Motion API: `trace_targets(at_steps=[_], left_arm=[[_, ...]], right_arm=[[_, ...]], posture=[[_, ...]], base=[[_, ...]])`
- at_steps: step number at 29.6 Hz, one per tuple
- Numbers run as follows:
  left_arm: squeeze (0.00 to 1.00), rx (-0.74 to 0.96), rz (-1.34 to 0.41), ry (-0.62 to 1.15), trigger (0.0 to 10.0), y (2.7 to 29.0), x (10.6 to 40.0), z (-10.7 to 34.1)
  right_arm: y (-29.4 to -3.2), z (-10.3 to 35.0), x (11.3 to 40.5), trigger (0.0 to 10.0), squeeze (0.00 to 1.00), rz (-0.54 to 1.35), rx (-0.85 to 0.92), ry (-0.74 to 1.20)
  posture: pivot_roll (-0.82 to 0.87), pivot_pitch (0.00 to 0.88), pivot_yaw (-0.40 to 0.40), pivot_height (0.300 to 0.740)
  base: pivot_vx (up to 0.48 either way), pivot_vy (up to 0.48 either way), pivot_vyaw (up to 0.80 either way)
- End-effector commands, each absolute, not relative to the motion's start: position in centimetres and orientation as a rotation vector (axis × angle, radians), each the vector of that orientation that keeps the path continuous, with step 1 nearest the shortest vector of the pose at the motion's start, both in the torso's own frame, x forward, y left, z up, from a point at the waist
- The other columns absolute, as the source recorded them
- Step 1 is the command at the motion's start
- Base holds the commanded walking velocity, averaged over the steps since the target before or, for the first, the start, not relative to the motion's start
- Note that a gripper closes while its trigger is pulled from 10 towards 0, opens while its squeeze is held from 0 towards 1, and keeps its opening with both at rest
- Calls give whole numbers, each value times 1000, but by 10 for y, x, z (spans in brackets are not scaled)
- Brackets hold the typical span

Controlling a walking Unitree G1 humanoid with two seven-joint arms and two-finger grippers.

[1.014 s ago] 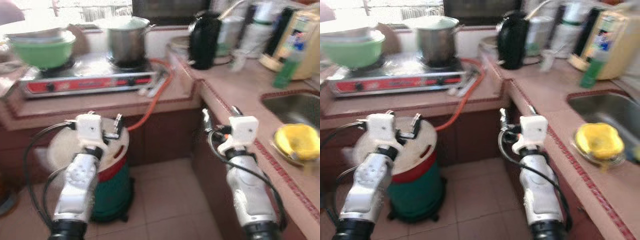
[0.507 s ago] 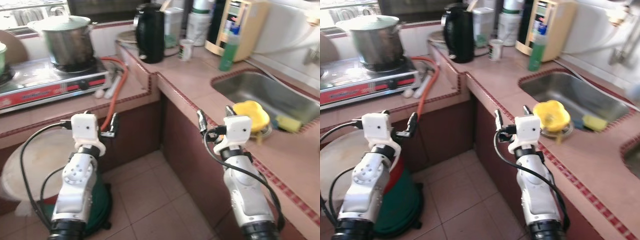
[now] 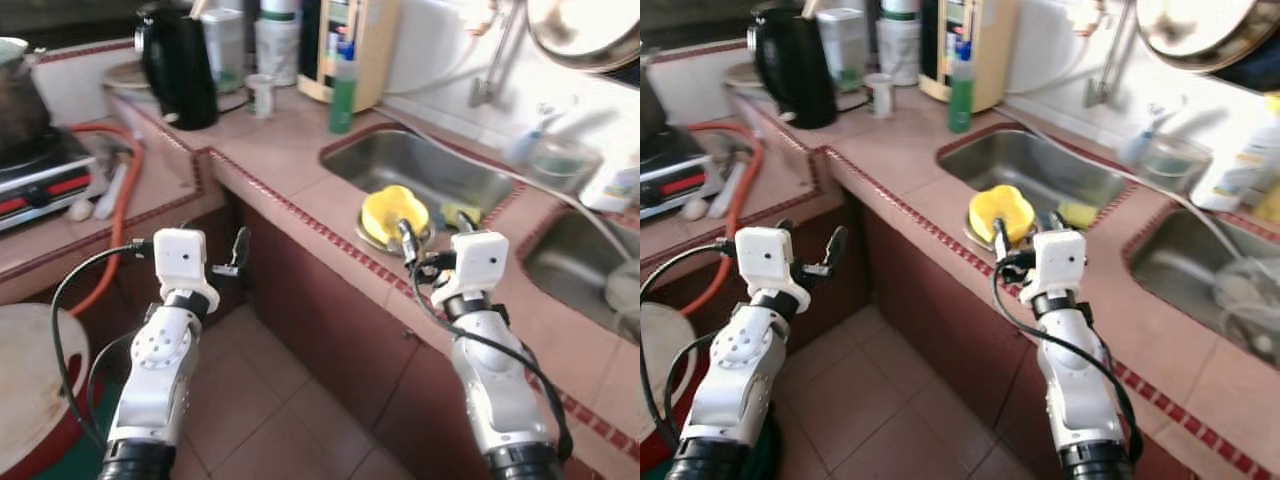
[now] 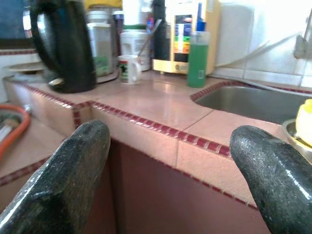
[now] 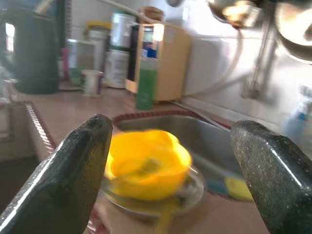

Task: Kitchen organization

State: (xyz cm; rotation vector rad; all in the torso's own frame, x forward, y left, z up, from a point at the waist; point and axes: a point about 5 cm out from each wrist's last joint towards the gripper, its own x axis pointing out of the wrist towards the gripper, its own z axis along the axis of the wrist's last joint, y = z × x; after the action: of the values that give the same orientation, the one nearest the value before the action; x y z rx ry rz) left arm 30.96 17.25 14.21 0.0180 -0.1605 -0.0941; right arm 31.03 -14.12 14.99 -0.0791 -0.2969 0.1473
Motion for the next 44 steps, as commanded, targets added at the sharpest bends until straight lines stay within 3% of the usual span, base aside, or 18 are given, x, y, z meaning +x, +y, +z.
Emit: trace_targets(at_steps=[1,23,44], left_arm=[[0,19,-115,-168,10000,166,309,144],[0,89,-143,-154,10000,164,307,140],[0,125,-324,-146,10000,139,299,132]], right_arm=[[-148,151,309,10000,0,128,-104,-300],[-150,149,307,10000,0,108,-91,-286],[-140,146,309,10000,0,162,-106,-277]], posture=[[-25,4,3,740],[-25,24,5,740],[-30,50,20,740]], base=[[0,0,-756],[0,0,-712],[0,0,0]])
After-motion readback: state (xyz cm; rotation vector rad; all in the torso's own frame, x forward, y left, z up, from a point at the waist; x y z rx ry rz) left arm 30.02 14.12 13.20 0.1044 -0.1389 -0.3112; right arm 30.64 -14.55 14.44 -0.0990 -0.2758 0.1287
